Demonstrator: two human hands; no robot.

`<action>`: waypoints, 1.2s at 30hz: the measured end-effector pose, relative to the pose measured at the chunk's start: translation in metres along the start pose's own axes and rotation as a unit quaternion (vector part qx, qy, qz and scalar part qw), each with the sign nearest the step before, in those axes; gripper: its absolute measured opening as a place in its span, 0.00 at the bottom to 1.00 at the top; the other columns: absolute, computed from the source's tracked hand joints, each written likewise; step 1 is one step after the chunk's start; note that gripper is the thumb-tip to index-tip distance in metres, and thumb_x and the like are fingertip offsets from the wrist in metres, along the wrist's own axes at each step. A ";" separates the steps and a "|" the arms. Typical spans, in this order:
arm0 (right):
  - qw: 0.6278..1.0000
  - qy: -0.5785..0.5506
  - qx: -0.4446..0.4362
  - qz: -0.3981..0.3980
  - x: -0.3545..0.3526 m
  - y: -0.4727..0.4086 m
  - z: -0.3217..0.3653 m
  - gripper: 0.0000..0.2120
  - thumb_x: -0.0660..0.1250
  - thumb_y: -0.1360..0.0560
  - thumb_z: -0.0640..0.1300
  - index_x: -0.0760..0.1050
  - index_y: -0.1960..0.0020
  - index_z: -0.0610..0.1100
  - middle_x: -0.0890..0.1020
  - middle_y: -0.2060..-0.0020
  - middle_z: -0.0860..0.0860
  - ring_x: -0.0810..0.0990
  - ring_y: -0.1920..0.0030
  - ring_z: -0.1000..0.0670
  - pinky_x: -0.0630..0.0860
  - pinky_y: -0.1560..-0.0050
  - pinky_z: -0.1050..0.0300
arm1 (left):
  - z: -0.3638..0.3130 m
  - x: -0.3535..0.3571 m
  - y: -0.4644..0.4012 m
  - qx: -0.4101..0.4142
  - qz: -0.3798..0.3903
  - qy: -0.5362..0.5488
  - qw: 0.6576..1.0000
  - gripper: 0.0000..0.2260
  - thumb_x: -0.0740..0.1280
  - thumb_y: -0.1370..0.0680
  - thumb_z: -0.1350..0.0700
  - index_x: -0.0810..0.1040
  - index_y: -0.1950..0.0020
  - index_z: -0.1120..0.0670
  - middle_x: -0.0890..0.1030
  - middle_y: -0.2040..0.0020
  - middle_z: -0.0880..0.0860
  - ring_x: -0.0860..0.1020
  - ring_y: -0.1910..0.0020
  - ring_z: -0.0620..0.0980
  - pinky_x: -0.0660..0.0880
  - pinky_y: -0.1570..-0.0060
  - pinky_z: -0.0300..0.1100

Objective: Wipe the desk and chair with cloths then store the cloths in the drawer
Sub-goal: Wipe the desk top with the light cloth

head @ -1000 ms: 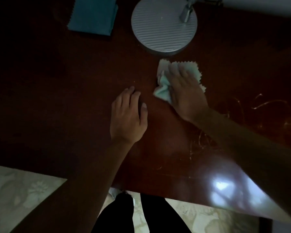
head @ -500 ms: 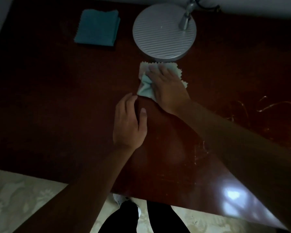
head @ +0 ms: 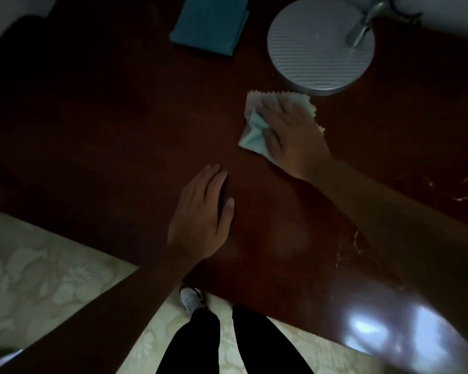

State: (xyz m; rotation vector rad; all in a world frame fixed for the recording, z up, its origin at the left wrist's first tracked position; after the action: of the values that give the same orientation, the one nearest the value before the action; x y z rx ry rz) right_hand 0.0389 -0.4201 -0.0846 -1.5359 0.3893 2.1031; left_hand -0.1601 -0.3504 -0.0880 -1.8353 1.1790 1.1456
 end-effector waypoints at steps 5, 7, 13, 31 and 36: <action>0.991 -0.050 -0.125 0.001 0.015 0.125 0.085 0.24 0.60 0.22 0.43 0.67 0.27 0.41 0.68 0.26 0.43 0.61 0.24 0.42 0.60 0.26 0.38 | 0.001 -0.004 0.003 -0.005 0.000 0.053 0.999 0.26 0.56 0.19 0.45 0.68 0.27 0.61 0.68 0.27 0.59 0.66 0.28 0.55 0.62 0.29 0.45; 0.981 -0.053 -0.177 0.059 0.021 0.191 0.118 0.24 0.61 0.23 0.43 0.69 0.27 0.44 0.66 0.25 0.45 0.59 0.22 0.44 0.59 0.25 0.41 | -0.002 -0.005 0.003 0.023 0.005 0.044 0.999 0.26 0.57 0.19 0.44 0.69 0.28 0.60 0.68 0.26 0.59 0.67 0.29 0.55 0.62 0.30 0.46; 0.999 -0.004 -0.034 -0.023 0.001 0.130 0.040 0.23 0.56 0.19 0.43 0.64 0.25 0.42 0.67 0.26 0.43 0.61 0.24 0.41 0.60 0.26 0.37 | -0.009 -0.004 0.002 0.068 0.027 0.024 0.997 0.22 0.55 0.19 0.47 0.72 0.31 0.59 0.70 0.28 0.58 0.69 0.30 0.55 0.66 0.32 0.52; 0.990 0.024 0.130 -0.047 0.023 0.197 0.091 0.27 0.56 0.21 0.45 0.62 0.23 0.41 0.65 0.25 0.43 0.60 0.23 0.41 0.59 0.26 0.39 | -0.012 -0.001 0.006 0.094 0.028 -0.011 0.995 0.20 0.56 0.20 0.47 0.74 0.33 0.57 0.73 0.30 0.56 0.68 0.29 0.55 0.64 0.33 0.52; 1.000 0.015 0.025 0.007 0.044 0.257 0.159 0.29 0.64 0.23 0.42 0.63 0.24 0.42 0.64 0.24 0.44 0.59 0.23 0.43 0.61 0.26 0.41 | -0.011 0.000 0.006 0.094 0.026 -0.021 0.995 0.19 0.56 0.19 0.47 0.73 0.33 0.56 0.73 0.30 0.56 0.68 0.29 0.55 0.65 0.32 0.53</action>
State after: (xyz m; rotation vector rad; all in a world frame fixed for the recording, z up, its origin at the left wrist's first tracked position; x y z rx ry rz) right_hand -0.2405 -0.5437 -0.0907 -1.5414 0.4615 2.0665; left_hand -0.1622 -0.3624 -0.0844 -1.6405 1.2706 1.0590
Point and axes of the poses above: each hand's wrist, its own y-axis away from the middle knuckle, its own x-axis out of the palm, z = x × y, the point moved 7 cm from there along -y, towards the middle knuckle
